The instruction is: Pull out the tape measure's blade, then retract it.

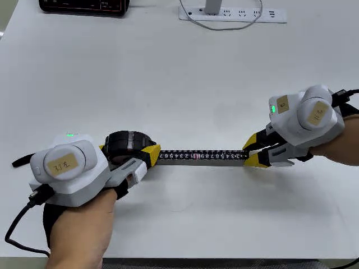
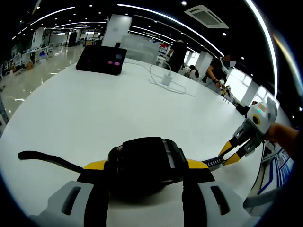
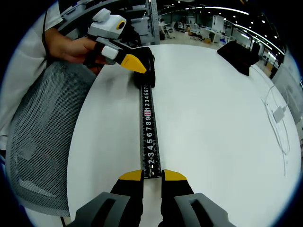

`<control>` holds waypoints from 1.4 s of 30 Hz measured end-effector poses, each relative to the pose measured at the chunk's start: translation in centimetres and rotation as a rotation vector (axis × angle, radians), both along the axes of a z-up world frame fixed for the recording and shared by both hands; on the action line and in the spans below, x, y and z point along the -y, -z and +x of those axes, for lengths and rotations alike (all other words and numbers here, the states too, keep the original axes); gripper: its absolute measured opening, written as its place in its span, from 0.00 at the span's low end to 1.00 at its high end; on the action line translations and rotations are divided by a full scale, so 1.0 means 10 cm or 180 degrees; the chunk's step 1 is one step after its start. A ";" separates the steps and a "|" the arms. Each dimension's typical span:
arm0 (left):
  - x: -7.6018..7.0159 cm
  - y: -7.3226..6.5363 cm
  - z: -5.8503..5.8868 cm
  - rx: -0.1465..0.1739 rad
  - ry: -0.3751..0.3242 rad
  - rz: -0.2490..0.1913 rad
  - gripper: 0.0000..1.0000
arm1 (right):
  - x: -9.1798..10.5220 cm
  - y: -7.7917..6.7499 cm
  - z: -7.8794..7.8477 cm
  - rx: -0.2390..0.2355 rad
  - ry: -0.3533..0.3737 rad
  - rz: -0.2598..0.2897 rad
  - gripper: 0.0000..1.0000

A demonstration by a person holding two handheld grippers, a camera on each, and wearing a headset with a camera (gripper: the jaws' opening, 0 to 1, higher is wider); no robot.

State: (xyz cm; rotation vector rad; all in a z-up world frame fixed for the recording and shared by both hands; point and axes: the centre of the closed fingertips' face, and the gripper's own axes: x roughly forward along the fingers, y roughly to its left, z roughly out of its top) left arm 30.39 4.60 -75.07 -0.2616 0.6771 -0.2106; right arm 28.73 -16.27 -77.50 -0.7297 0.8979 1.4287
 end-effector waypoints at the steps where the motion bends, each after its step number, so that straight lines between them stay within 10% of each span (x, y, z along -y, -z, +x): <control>1: 0.00 0.00 0.00 -0.0002 0.0000 -0.0005 0.58 | -0.01 0.00 0.00 0.0000 -0.0003 0.0006 0.10; 42: -0.02 -0.01 0.00 -0.0009 0.0003 -0.0110 0.57 | -0.42 -0.03 0.00 -0.0077 -0.0074 0.0166 0.10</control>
